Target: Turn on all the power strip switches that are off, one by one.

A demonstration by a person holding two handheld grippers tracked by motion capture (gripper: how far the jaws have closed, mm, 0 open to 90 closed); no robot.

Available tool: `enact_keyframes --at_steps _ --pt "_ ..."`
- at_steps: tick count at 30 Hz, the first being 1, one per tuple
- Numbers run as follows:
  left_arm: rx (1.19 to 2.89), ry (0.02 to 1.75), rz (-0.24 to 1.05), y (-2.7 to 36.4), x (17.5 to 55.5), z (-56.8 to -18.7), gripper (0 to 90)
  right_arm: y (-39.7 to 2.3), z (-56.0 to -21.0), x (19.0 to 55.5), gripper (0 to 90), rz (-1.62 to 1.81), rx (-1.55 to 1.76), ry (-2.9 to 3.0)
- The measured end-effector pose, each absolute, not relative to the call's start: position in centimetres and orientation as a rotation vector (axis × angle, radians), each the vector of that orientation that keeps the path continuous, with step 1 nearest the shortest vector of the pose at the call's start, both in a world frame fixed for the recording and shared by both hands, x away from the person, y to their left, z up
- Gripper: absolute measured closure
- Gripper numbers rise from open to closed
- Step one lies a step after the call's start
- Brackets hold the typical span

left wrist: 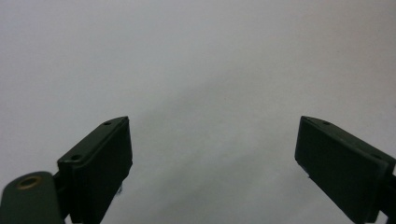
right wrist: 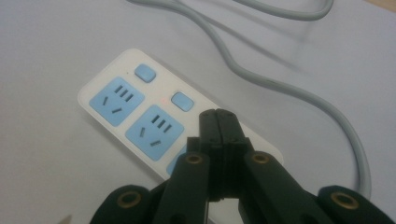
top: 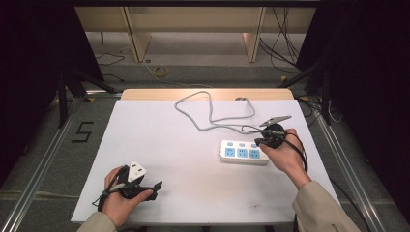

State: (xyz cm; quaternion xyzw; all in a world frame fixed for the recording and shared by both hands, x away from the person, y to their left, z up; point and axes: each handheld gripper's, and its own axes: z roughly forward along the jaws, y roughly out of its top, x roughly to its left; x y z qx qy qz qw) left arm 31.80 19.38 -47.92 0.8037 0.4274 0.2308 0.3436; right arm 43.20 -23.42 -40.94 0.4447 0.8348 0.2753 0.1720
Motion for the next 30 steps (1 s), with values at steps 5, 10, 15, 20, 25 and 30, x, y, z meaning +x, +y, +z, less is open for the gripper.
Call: enact_keyframes --at_steps 5,10,15,20,25,30 --pt "2.089 1.108 0.601 19.4 31.8 -47.9 11.1 -23.4 -41.1 43.4 90.0 0.765 1.274 2.379" --pt "2.087 1.111 0.601 19.4 31.8 -47.9 11.1 -23.3 -41.3 43.7 90.0 0.753 1.282 2.392" --pt "2.088 1.111 0.601 19.4 31.8 -47.9 11.1 -23.2 -41.4 44.0 90.0 0.742 1.291 2.399" --pt "2.089 1.109 0.602 19.4 31.8 -47.9 11.1 -23.1 -41.5 44.4 90.0 0.727 1.298 2.403" --pt "2.087 1.111 0.602 19.4 31.8 -47.9 10.4 -23.0 -41.7 44.7 90.0 0.717 1.305 2.408" --pt "2.088 1.110 0.598 19.4 31.8 -48.0 10.4 -23.0 -41.9 45.1 90.0 0.703 1.315 2.409"
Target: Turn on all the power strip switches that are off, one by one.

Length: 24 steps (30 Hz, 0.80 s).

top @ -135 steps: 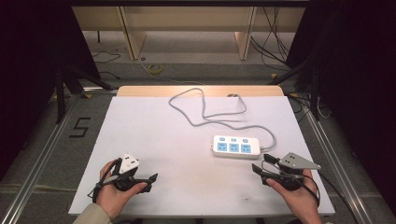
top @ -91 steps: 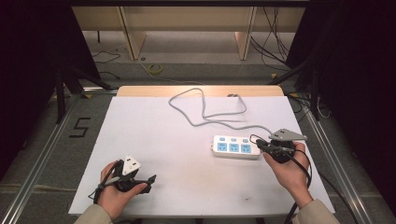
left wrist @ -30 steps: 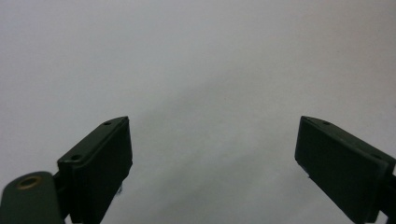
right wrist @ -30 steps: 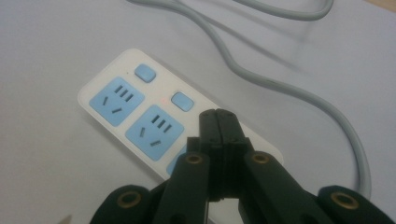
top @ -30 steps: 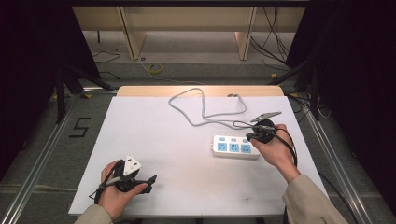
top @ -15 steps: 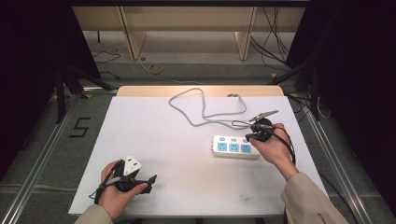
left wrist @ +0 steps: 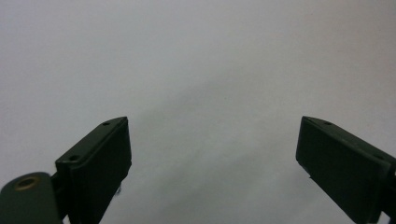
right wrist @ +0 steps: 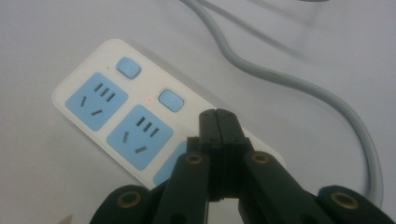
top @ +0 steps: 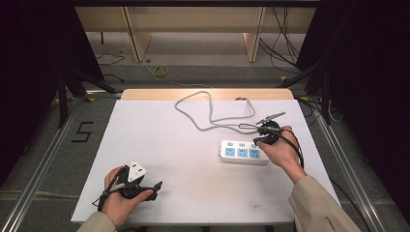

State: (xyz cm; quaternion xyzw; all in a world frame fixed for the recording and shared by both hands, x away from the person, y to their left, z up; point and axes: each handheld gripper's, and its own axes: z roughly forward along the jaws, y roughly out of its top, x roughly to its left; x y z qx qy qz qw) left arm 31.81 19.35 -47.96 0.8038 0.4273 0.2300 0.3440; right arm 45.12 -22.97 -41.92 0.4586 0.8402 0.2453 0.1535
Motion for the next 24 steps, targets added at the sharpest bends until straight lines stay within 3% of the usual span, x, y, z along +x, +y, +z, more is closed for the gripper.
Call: enact_keyframes --at_steps 24 --pt "2.088 1.111 0.600 19.4 31.8 -48.0 10.3 -22.9 -42.1 46.2 90.0 0.655 1.344 2.420"
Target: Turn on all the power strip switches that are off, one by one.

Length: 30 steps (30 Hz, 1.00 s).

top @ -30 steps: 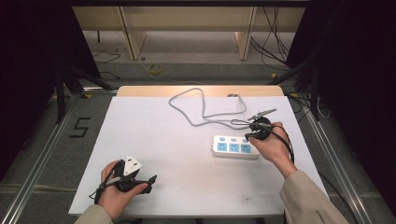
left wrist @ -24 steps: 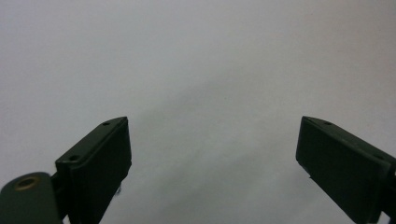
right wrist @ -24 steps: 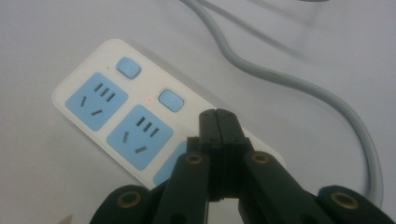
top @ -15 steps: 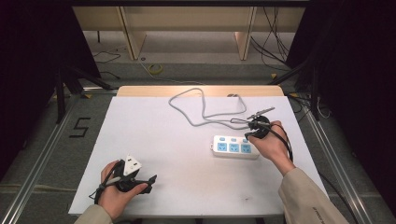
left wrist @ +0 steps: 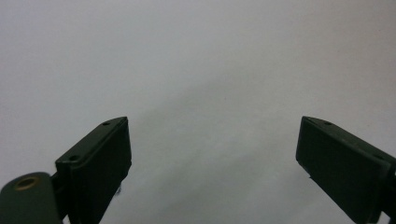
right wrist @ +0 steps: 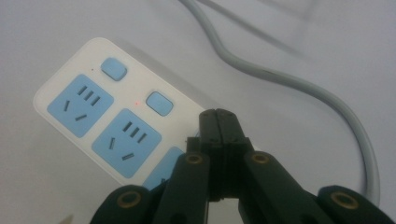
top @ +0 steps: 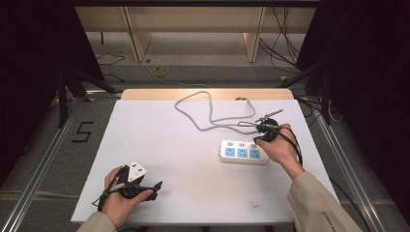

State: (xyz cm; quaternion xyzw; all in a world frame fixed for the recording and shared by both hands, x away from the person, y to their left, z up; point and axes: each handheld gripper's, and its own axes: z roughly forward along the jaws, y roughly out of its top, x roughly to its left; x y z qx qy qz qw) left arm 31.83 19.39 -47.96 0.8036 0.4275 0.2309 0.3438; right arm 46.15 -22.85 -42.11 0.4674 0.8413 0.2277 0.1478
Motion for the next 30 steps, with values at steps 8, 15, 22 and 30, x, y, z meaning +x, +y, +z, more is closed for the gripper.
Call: enact_keyframes --at_steps 8,15,22,30 --pt "2.088 1.109 0.600 19.41 31.83 -47.96 10.4 -22.77 -42.53 46.55 90.0 0.634 1.358 2.436" --pt "2.088 1.110 0.600 19.40 31.83 -47.96 10.3 -22.72 -42.79 46.79 90.0 0.621 1.371 2.442" --pt "2.088 1.107 0.601 19.40 31.82 -47.94 10.3 -22.65 -43.01 46.96 90.0 0.611 1.372 2.447" --pt "2.087 1.107 0.600 19.39 31.82 -47.97 10.3 -22.45 -43.06 47.04 90.0 0.604 1.373 2.450"
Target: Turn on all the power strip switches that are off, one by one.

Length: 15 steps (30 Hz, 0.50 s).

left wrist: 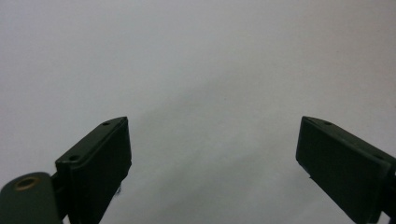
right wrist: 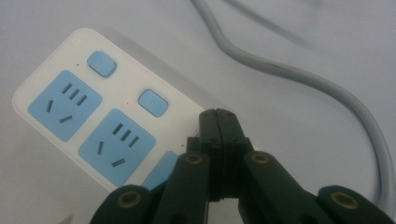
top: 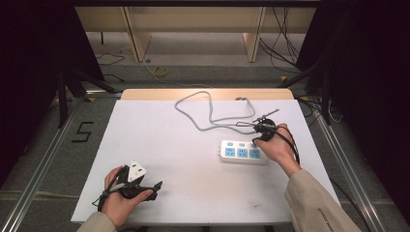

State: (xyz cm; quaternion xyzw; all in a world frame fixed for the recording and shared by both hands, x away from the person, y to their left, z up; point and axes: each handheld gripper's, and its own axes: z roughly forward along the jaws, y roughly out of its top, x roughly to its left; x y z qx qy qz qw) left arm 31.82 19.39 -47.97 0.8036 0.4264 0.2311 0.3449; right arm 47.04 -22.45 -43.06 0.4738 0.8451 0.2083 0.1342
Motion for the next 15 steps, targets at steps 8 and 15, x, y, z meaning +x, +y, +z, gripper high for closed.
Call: enact_keyframes --at_steps 8,15 --pt "2.091 1.104 0.598 19.40 31.81 -47.94 10.3 -22.21 -43.23 47.11 90.0 0.594 1.371 2.458" --pt "2.093 1.102 0.597 19.39 31.82 -47.97 10.3 -22.08 -43.34 47.22 90.0 0.592 1.373 2.460"
